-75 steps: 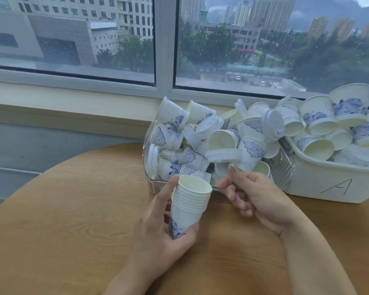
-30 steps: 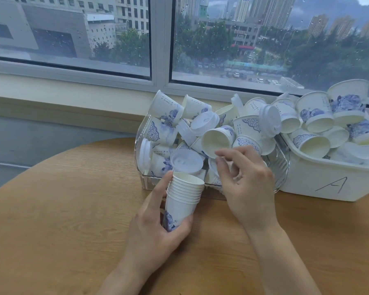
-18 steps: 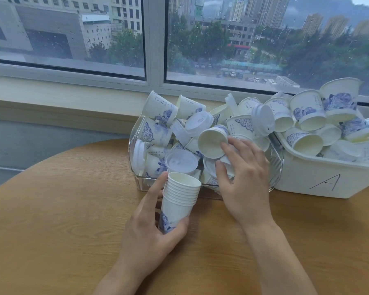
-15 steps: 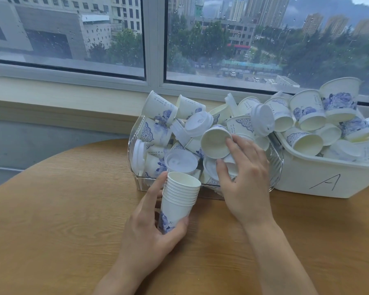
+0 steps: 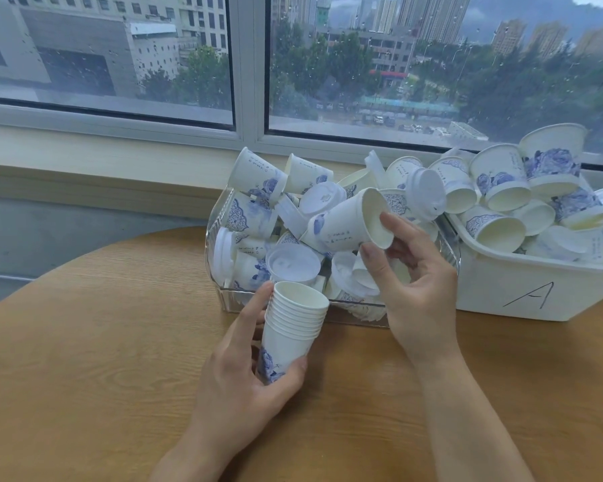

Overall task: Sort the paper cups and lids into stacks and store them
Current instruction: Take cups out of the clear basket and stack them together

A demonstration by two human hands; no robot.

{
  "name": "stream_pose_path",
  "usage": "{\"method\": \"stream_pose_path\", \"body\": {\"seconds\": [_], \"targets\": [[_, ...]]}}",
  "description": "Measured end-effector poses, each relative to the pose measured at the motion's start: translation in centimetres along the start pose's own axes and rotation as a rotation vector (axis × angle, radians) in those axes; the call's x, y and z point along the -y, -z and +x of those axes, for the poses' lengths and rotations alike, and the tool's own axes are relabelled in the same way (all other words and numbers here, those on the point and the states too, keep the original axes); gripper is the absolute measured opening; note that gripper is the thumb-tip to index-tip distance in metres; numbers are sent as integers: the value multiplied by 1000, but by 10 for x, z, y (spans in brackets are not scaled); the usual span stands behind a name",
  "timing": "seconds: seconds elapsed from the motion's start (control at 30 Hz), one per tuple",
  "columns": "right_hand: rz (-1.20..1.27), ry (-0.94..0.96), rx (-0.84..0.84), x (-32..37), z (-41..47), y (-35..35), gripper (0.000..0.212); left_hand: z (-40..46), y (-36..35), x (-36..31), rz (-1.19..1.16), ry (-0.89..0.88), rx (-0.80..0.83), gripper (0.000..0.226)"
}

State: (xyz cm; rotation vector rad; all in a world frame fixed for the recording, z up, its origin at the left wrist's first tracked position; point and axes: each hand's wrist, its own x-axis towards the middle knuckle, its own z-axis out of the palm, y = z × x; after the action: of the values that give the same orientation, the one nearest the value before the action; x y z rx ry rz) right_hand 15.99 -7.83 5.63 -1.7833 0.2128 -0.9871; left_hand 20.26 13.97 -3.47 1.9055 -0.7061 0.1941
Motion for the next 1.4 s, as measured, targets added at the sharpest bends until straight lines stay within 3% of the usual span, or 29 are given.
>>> {"method": "stream_pose_path", "body": {"seconds": [0.1, 0.33, 0.8, 1.07, 1.27, 1.4], "targets": [[30, -17, 87, 1, -1, 2, 41, 0, 0, -1, 2, -4, 0, 99], [-133, 49, 259, 6, 0, 9, 46, 2, 2, -4, -27, -46, -25, 97], [-403, 279, 419, 9, -4, -3, 40, 1, 3, -8, -38, -94, -84, 104], [-330, 217, 462, 10, -8, -13, 30, 3, 5, -10, 8, -143, -151, 108], [81, -99, 390, 8, -30, -50, 24, 7, 17, -4, 64, -118, -192, 103], [172, -147, 370, 6, -44, -70, 30, 10, 25, 3, 64, -89, -224, 94]]}}
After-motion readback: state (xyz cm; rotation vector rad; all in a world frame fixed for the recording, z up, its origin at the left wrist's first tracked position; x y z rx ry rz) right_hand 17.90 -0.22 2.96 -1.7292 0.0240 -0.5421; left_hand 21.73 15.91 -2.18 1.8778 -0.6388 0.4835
